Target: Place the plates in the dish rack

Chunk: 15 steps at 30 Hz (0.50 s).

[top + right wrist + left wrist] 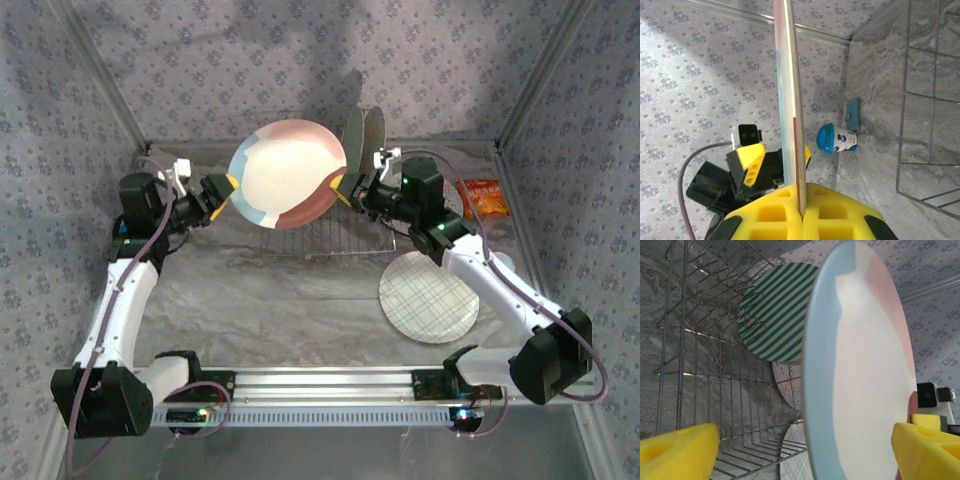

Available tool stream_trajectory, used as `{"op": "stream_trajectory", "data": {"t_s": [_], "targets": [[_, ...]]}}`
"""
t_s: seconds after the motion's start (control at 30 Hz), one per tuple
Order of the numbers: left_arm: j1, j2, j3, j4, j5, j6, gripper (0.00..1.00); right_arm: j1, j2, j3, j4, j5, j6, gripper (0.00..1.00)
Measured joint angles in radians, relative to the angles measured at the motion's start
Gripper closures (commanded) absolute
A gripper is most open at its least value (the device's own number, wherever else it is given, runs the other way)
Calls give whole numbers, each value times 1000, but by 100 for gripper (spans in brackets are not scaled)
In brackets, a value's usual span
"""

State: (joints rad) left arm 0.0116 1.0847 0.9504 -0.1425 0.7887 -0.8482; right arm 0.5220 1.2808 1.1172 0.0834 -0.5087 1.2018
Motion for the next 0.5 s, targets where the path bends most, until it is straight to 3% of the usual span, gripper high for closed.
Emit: {"op": "stream_trajectory", "data": {"t_s": [0.23, 0.4, 0.5], "targets": [[-1, 5, -9, 60, -5, -55, 33, 37, 30, 0, 50, 4, 18, 100], [-1, 5, -21, 109, -19, -95, 62, 50, 68, -1, 71, 8, 35, 100], [-1, 5, -29, 124, -24, -117, 70, 50, 75, -2, 89, 8, 46, 100]]}}
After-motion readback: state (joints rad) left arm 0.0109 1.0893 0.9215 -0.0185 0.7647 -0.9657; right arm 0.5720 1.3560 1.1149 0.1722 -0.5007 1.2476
